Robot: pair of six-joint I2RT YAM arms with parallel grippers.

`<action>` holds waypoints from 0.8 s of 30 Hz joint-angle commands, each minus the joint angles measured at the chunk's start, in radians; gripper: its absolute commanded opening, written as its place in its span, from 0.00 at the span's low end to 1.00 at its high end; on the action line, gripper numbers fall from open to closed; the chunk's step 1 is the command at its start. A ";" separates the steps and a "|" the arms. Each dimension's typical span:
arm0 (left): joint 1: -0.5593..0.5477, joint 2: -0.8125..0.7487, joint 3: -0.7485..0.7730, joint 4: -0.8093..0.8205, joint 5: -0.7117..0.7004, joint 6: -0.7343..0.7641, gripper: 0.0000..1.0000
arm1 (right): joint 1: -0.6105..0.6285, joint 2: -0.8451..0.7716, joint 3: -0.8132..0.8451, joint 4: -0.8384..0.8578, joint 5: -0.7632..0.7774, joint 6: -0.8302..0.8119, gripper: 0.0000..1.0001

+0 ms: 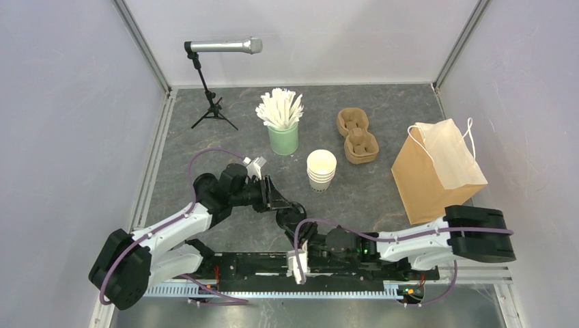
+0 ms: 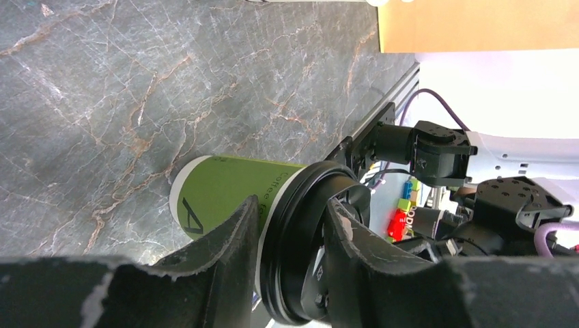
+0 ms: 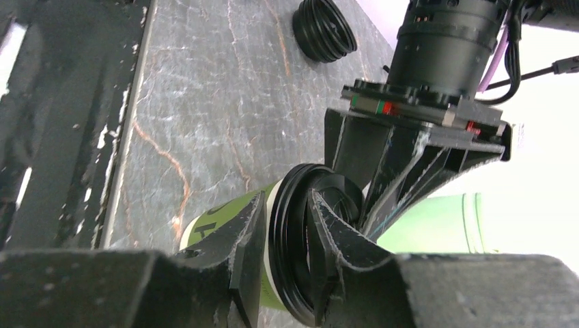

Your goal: Pack the takeout coffee

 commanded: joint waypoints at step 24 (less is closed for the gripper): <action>-0.005 0.058 0.034 -0.126 -0.024 0.061 0.43 | -0.124 -0.431 -0.021 -0.274 -0.036 0.682 0.33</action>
